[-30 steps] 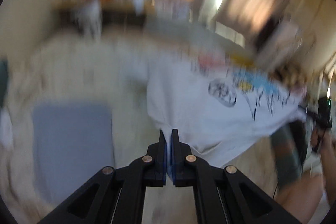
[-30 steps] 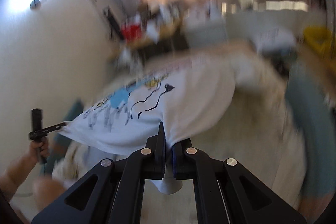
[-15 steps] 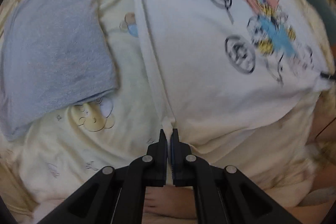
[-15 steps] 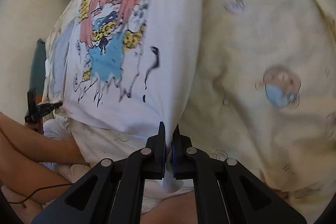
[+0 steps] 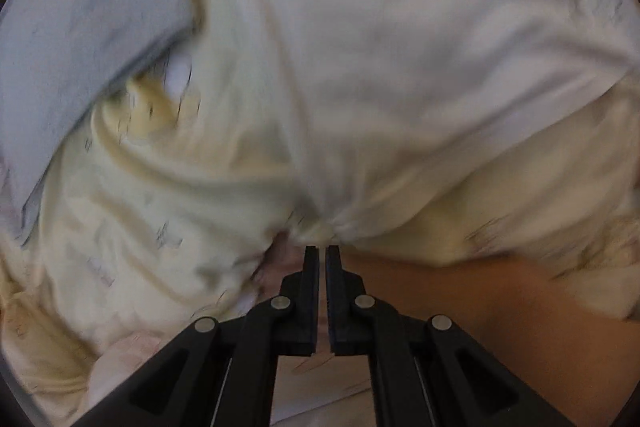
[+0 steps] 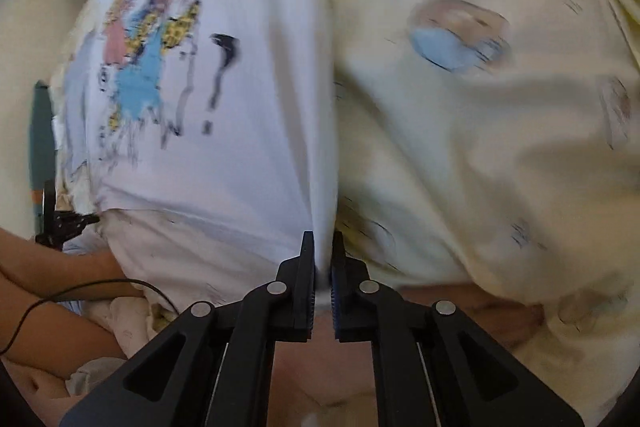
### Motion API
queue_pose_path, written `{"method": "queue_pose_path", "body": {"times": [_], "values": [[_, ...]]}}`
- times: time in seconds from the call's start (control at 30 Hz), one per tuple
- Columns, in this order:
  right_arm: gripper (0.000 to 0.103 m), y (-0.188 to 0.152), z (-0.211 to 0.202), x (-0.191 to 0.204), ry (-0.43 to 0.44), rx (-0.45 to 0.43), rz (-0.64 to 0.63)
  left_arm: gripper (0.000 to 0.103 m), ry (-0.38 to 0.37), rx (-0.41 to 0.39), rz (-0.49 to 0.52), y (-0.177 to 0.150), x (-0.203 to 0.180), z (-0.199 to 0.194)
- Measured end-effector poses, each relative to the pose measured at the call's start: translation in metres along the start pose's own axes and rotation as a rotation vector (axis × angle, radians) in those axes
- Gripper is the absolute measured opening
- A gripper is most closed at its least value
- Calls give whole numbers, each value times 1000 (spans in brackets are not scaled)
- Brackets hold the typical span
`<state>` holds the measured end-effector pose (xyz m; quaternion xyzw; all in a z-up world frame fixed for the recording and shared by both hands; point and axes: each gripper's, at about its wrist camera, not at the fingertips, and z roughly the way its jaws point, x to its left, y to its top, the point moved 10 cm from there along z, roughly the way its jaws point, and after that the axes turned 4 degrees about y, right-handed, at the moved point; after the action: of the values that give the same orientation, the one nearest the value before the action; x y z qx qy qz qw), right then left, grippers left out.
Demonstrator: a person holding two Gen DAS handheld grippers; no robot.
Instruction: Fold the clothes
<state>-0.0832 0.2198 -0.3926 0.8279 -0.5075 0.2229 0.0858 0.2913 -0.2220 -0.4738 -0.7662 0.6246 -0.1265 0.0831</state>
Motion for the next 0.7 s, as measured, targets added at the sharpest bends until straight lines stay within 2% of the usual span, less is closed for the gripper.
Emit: {"method": "queue_pose_path", "body": {"times": [0.03, 0.1, 0.13, 0.2, 0.27, 0.33, 0.37, 0.43, 0.5, 0.6, 0.7], "values": [[11, -1, -5, -3, -15, 2, 3, 8, -21, -18, -7, -1, -1, -4], [11, -3, -14, -8, -44, 7, 8, 18, -69, -110, -35, 3, 1, -31], [11, -1, -22, -9, -68, 3, -5, 21, -82, -154, -52, 6, 4, -45], [11, 6, -40, -9, -123, -9, -42, 32, -99, -242, -98, 15, 15, -77], [11, 13, -59, -8, -178, -21, -79, 34, -83, -329, -145, 27, 30, -107], [11, 33, -81, 6, -197, -63, -162, 40, -64, -415, -177, 44, 40, -134], [11, 50, -92, 19, -205, -92, -220, 44, -53, -453, -184, 61, 51, -147], [12, 84, -107, 49, -225, -141, -328, 44, -30, -527, -193, 102, 75, -173], [11, 116, -112, 81, -269, -184, -454, 44, 13, -569, -172, 131, 82, -180], [8, 162, -108, 127, -348, -212, -626, 44, 72, -599, -93, 175, 77, -177], [7, 200, -88, 157, -377, -181, -734, 44, 74, -625, -17, 227, 58, -173]]}}
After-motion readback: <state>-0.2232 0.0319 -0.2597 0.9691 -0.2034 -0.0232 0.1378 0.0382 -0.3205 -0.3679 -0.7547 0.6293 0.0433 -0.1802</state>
